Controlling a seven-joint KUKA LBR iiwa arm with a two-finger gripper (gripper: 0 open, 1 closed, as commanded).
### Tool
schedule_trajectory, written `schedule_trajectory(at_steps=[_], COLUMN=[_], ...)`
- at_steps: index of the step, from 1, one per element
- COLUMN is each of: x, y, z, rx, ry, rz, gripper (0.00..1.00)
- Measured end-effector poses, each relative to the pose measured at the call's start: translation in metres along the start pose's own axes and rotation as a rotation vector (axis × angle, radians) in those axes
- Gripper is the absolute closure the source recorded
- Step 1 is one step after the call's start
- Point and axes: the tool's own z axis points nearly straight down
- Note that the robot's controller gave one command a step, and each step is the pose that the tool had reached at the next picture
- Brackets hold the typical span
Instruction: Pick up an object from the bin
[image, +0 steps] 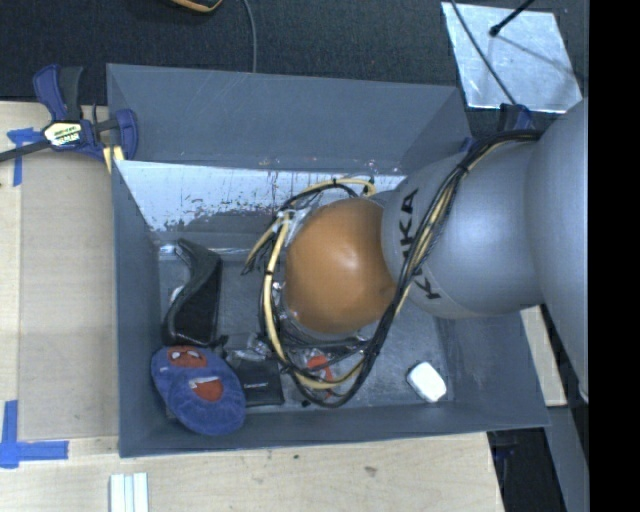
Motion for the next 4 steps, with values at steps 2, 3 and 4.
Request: schedule_trajectory(at_steps=[2, 3, 4], x=[0.000, 0.000, -0.017], y=[0.000, 0.000, 0.009], z=[0.000, 0.000, -0.065], rx=[0.000, 0.000, 0.004], ry=[0.001, 0.001, -0.006], rz=[0.002, 0.002, 0.374], gripper=[0.00, 1.00, 1.00])
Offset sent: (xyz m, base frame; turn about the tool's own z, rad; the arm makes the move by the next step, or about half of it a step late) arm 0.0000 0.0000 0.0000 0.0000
